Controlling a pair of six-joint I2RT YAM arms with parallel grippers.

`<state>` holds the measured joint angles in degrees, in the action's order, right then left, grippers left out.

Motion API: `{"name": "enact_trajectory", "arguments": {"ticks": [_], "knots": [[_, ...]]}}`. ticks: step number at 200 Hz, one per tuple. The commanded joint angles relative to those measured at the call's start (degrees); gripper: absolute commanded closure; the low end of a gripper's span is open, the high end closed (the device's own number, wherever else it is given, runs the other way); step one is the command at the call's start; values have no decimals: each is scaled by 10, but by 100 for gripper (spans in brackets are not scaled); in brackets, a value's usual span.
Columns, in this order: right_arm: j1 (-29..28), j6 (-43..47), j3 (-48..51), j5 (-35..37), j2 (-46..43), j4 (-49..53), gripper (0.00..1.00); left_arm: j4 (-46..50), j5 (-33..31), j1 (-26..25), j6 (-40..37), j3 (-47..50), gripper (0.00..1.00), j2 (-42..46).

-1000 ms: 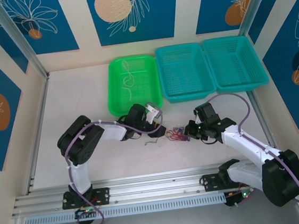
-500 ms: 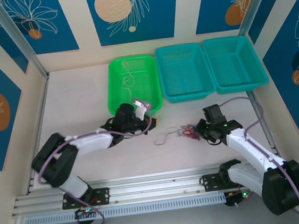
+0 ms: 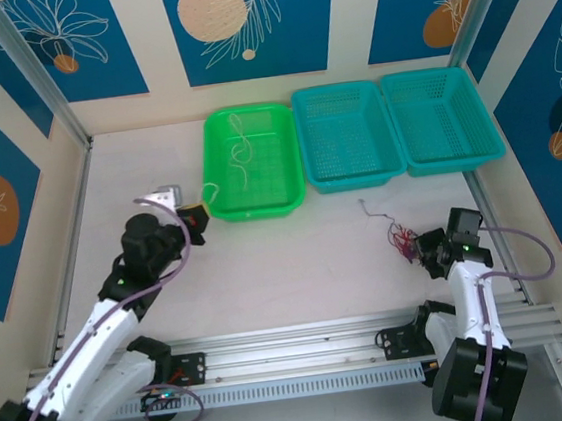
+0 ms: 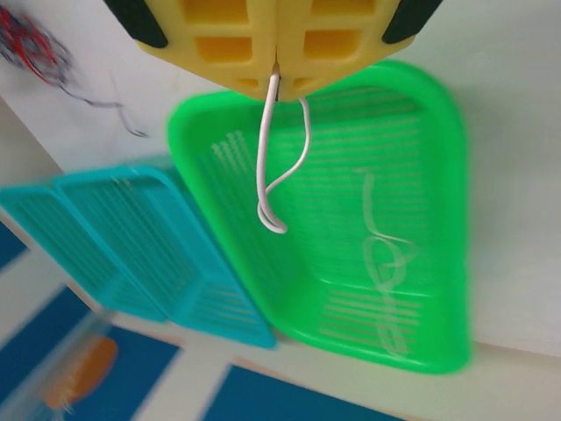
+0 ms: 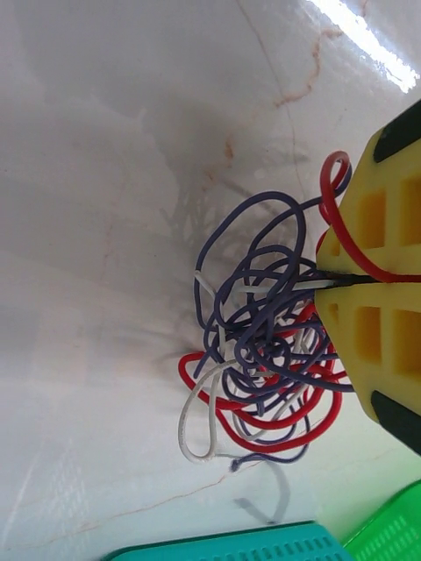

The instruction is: Untangle the cables

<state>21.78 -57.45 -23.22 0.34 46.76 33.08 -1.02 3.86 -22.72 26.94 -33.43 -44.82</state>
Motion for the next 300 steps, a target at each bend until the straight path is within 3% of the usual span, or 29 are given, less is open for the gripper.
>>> {"name": "enact_trajectory", "arguments": {"ticks": [1, 15, 44, 62, 99, 137, 185, 230, 237, 251, 261, 278, 300], "knots": [[0, 12, -5, -57, -4, -2, 100, 72, -22, 33, 20, 16, 100, 30], [-32, 23, -4, -75, -5, -26, 100, 29, 32, 37, 18, 26, 100, 33], [-152, 35, -14, -19, 0, -37, 100, -56, 143, 37, 27, 11, 100, 9], [-205, 31, -14, 9, 7, -45, 100, -72, 169, 36, 31, -23, 100, 2], [-259, 47, -23, 7, 35, -75, 100, -138, 220, 31, 55, -115, 100, -62], [-299, 49, -40, 15, 53, -85, 100, -189, 207, 22, 30, -231, 100, -187], [-323, 61, -45, 9, 54, -85, 100, -115, 188, 24, -60, -425, 100, -402], [-340, 65, -44, 0, 52, -85, 100, -94, 160, 25, -37, -514, 100, -557], [-343, 68, -45, -1, 53, -86, 100, -82, 148, 25, -38, -526, 91, -577], [-347, 72, -49, -2, 55, -84, 100, -71, 138, 25, -41, -541, 62, -611], [-350, 77, -52, -1, 56, -82, 100, -70, 139, 26, -39, -543, 47, -625], [-355, 89, -58, -2, 60, -76, 100, -78, 142, 27, -32, -530, 35, -618], [-364, 110, -64, -10, 68, -75, 100, -89, 135, 26, -26, -490, 31, -570]]}}
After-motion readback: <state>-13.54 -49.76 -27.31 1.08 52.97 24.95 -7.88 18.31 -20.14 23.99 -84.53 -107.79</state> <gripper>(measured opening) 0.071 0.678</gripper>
